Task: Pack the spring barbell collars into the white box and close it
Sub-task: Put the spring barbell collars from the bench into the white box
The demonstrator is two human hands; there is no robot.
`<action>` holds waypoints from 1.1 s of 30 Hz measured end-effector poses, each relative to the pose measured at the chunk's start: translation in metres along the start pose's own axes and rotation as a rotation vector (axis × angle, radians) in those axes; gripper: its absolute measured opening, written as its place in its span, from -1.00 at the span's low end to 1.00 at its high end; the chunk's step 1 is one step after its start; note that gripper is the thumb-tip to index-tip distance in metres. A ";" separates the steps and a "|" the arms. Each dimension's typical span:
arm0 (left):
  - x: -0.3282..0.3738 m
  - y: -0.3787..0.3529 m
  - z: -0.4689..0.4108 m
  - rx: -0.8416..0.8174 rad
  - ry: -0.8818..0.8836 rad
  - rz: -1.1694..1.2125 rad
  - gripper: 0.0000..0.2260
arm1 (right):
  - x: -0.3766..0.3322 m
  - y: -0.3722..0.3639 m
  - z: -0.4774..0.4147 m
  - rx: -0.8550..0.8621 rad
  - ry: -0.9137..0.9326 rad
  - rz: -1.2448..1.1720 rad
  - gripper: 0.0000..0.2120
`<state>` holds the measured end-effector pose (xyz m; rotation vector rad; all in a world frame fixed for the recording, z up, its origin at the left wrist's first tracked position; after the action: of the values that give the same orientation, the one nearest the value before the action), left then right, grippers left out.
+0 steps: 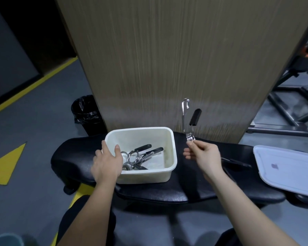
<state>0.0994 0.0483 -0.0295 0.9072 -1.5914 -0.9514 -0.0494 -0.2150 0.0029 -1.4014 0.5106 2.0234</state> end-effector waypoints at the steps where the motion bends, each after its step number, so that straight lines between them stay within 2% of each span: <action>1: 0.000 0.000 0.000 0.001 -0.002 0.004 -0.39 | -0.002 -0.005 0.000 -0.003 0.038 0.079 -0.90; 5: -0.001 0.000 0.002 0.005 0.004 0.007 -0.40 | 0.004 -0.027 0.002 -0.031 0.215 0.407 -0.83; 13: -0.001 0.000 0.000 0.009 0.008 0.014 -0.40 | 0.005 -0.051 -0.001 -0.024 0.306 0.709 -0.84; 19: -0.001 0.001 0.000 0.018 0.005 0.018 -0.40 | 0.010 -0.066 -0.001 0.009 0.539 1.165 -0.74; 22: -0.001 0.001 -0.001 0.016 0.001 0.025 -0.40 | 0.014 -0.079 -0.005 -0.002 0.475 1.273 -0.78; 27: 0.000 0.001 -0.001 0.010 0.002 0.032 -0.41 | 0.007 -0.093 -0.017 0.104 0.379 1.552 -0.82; 33: 0.001 0.001 0.000 0.015 0.009 0.029 -0.40 | 0.001 -0.111 -0.015 0.052 0.487 1.968 -0.75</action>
<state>0.0992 0.0481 -0.0282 0.8956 -1.6022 -0.9156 0.0354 -0.1425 -0.0002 -1.2997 2.9752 2.6294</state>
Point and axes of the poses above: each hand's wrist, its own z-axis away from the middle knuckle, its own y-axis out of the back of the hand, x = y × z, the point moved 1 cm from there along -z, towards the middle knuckle, and after that the axes turned 15 degrees about -y, right-handed, at the moved point
